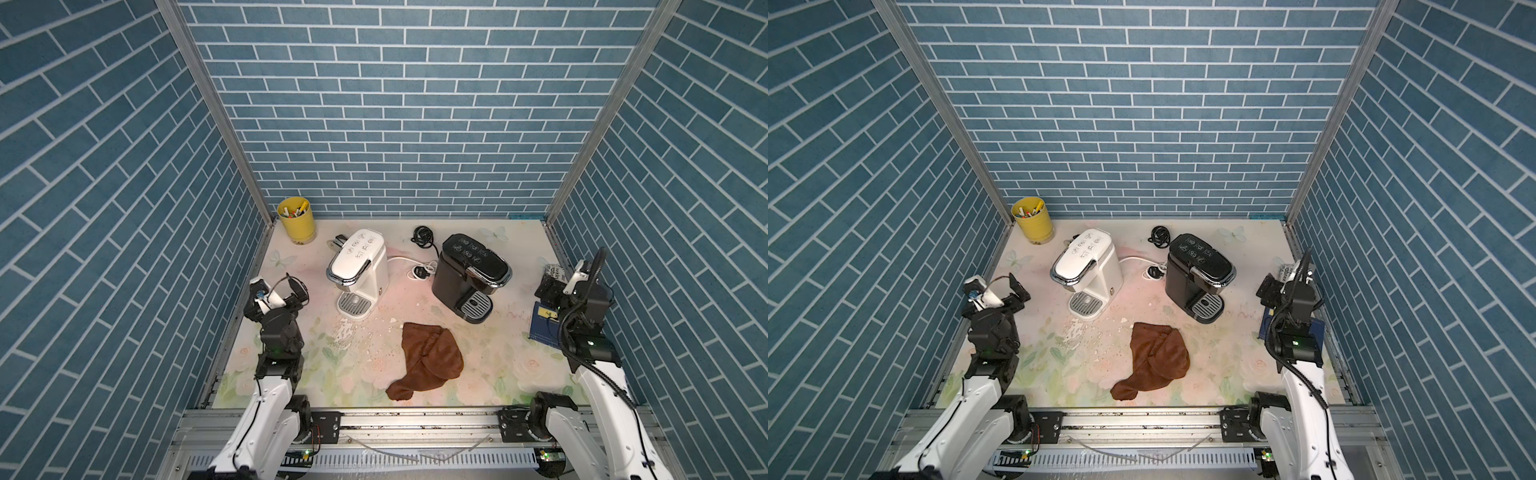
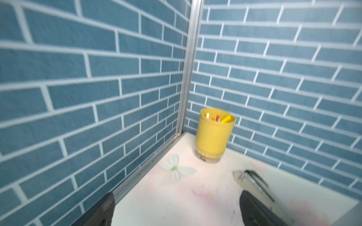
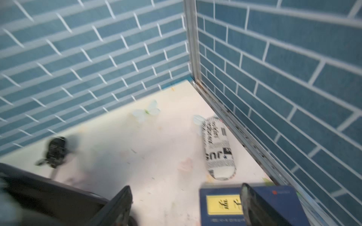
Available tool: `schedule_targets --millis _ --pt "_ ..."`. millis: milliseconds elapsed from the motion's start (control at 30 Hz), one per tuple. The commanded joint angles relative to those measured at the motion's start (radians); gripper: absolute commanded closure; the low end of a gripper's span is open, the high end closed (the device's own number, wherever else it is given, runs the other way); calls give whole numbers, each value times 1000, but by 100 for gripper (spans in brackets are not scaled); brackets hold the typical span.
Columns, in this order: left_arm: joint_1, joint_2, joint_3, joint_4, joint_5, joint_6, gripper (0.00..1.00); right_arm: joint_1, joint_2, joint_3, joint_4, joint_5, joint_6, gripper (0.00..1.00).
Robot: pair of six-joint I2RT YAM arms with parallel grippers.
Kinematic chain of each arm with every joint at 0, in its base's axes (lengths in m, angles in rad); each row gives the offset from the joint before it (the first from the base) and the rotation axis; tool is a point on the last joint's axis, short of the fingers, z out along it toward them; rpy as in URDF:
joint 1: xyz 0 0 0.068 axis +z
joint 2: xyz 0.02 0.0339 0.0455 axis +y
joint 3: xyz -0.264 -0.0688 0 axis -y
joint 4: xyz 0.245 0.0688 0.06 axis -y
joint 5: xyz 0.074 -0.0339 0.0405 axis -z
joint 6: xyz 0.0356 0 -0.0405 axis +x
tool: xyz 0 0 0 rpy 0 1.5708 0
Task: Wipe the surface of a coffee machine
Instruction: Pick up the cleaning item at the center of the board.
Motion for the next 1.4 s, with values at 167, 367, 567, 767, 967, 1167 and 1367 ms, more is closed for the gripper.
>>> schedule_targets --millis 167,367,567,767,967,1167,1367 --pt "1 4 434 -697 135 -159 12 369 131 471 -427 -203 146 23" --pt "-45 187 699 -843 549 -89 18 871 394 738 -653 55 32 20" --pt "-246 159 726 -813 703 126 11 1117 528 711 -711 95 70 12" --pt "-283 68 568 -628 1002 197 6 1200 554 533 -703 85 230 3" --pt "-286 35 463 -506 1129 190 4 1211 608 399 -643 94 324 1" --pt "-288 48 469 -541 1135 218 3 1211 733 305 -494 17 284 1" --pt "-287 23 458 -584 1064 259 2 1219 862 317 -458 -58 206 1"
